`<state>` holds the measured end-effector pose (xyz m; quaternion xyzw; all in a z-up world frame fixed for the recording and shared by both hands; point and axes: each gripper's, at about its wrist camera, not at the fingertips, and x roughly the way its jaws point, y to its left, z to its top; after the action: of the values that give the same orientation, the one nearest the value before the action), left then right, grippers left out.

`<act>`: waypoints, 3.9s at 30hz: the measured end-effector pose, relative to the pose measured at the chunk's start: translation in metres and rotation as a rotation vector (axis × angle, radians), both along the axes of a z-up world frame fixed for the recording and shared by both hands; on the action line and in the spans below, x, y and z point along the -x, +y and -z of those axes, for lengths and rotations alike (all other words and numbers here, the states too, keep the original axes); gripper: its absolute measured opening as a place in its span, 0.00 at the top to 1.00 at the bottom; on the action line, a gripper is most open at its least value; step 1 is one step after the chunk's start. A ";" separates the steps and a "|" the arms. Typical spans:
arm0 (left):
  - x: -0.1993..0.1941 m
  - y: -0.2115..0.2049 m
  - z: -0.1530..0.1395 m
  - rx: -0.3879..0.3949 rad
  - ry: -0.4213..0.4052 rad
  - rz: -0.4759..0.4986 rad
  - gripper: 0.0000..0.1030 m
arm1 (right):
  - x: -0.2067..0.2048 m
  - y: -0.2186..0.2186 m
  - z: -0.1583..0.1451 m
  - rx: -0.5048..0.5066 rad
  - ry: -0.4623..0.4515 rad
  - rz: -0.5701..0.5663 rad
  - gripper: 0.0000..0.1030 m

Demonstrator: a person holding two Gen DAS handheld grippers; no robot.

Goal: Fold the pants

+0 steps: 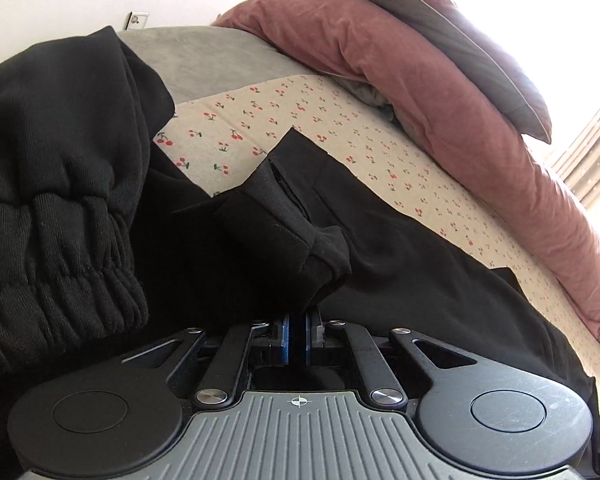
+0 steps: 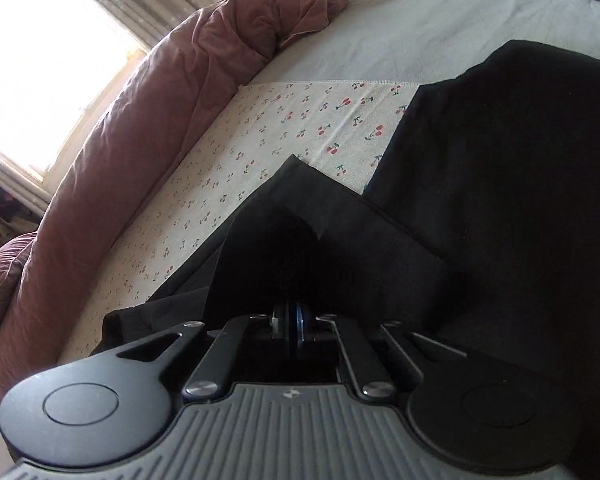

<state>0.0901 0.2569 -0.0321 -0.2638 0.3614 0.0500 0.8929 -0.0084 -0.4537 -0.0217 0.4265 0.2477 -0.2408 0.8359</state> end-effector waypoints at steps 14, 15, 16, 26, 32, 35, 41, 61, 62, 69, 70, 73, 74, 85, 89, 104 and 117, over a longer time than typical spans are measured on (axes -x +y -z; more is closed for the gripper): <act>0.003 -0.011 0.005 -0.110 0.027 0.012 0.88 | 0.007 0.039 -0.030 0.307 0.312 0.025 0.81; 0.003 -0.013 0.004 -0.133 0.027 0.018 0.88 | 0.006 0.050 -0.037 0.422 0.380 0.036 0.45; 0.002 -0.016 0.004 -0.151 0.027 0.021 0.88 | 0.005 0.061 -0.042 0.533 0.451 0.038 0.28; 0.003 -0.016 0.004 -0.146 0.022 0.019 0.88 | 0.003 0.169 -0.049 0.794 0.208 -0.780 0.42; 0.003 -0.014 0.004 -0.131 0.018 0.009 0.88 | -0.025 0.145 -0.021 0.684 0.396 -0.763 1.00; 0.004 -0.015 0.004 -0.134 0.017 0.003 0.89 | -0.036 0.130 -0.053 0.729 0.331 -0.675 1.00; 0.004 -0.025 0.004 -0.202 0.012 0.012 0.90 | -0.119 0.049 -0.124 0.951 0.398 -0.414 1.00; 0.035 -0.030 -0.079 -0.110 -0.166 0.072 0.71 | -0.122 0.011 -0.058 0.696 0.420 -0.299 0.36; 0.028 -0.041 -0.092 -0.103 -0.194 0.116 0.71 | -0.111 0.012 -0.060 0.622 0.368 -0.285 0.36; -0.136 -0.198 -0.092 -0.188 -0.210 0.618 0.36 | -0.064 0.074 -0.063 0.201 0.132 -0.268 0.36; -0.168 -0.217 -0.071 -0.182 -0.148 0.666 0.36 | -0.058 0.082 -0.062 0.124 0.081 -0.253 0.36; -0.229 -0.244 -0.022 -0.238 -0.013 0.637 0.45 | -0.029 0.103 -0.049 0.004 -0.002 -0.194 0.36; -0.238 -0.248 -0.013 -0.220 0.009 0.645 0.48 | -0.021 0.106 -0.042 -0.003 0.013 -0.162 0.36; -0.237 -0.280 -0.006 -0.450 -0.082 0.607 1.00 | 0.015 0.058 -0.005 0.058 0.152 0.058 0.72; -0.252 -0.283 -0.007 -0.451 -0.070 0.575 1.00 | 0.026 0.046 -0.019 0.164 0.130 0.169 0.46; -0.250 -0.289 0.002 -0.440 -0.052 0.629 0.92 | 0.041 0.036 -0.002 0.173 0.143 0.278 1.00; -0.184 -0.194 -0.055 -0.236 -0.086 0.395 0.52 | 0.042 0.035 0.007 0.100 0.145 0.231 0.88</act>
<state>0.2745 0.0631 0.0229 -0.0837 0.3593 -0.0953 0.9246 -0.0503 -0.4189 -0.0289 0.3914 0.2442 -0.3778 0.8028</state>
